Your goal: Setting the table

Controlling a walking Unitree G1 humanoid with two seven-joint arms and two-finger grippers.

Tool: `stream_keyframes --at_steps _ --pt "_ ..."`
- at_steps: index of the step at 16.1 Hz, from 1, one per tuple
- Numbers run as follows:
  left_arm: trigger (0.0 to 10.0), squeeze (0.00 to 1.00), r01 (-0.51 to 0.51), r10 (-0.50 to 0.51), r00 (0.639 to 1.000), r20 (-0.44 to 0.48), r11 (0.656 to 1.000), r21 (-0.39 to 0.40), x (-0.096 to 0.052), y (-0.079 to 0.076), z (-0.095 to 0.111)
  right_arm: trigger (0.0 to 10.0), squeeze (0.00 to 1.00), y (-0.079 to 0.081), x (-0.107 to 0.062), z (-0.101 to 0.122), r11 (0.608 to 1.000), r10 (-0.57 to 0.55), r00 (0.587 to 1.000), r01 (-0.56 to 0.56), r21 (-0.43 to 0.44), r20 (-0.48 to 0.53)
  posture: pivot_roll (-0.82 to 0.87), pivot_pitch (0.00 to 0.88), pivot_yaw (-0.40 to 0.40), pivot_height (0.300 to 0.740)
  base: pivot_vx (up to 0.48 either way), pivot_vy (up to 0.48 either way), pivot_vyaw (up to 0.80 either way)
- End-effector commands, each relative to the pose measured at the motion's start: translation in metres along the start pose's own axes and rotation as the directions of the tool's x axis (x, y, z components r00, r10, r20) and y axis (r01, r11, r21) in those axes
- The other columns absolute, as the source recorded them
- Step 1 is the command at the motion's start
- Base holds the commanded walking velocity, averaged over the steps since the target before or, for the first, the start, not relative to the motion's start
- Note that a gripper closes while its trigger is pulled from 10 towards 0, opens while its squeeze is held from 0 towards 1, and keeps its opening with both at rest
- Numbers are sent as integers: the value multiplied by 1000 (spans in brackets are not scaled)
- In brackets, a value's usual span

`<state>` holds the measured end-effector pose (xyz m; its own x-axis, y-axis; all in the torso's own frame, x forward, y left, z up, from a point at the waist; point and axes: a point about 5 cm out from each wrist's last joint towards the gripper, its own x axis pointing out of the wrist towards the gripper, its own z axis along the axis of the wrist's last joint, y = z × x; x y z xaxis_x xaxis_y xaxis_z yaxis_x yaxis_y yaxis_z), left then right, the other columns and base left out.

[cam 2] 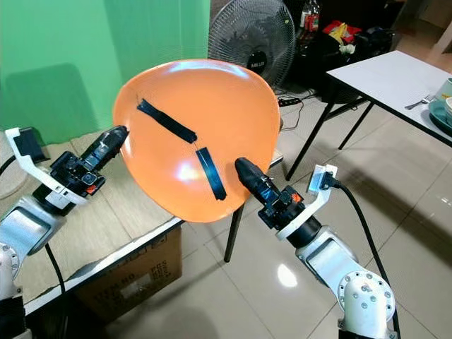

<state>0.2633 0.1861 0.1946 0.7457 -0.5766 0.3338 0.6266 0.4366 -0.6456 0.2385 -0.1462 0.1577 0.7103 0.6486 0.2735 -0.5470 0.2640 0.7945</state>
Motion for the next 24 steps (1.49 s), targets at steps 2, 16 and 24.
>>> stream_keyframes --at_steps 2,16,24 --pt "0 0 68 -68 998 7 998 19 7 -8 5 0 0 -1 -1 -1 1000 -12 1000 12 14 -3 -68 0 -57 740 0 0 0" --pt "10000 0 51 -45 998 -41 986 156 22 -9 17 0 0 -6 0 -2 999 -44 998 44 10 46 -70 0 -17 740 0 0 0" --pt "10000 1000 93 -88 995 -42 984 151 30 -10 22 0 0 -8 -10 7 992 -114 980 121 -38 163 -107 0 8 740 0 0 0"
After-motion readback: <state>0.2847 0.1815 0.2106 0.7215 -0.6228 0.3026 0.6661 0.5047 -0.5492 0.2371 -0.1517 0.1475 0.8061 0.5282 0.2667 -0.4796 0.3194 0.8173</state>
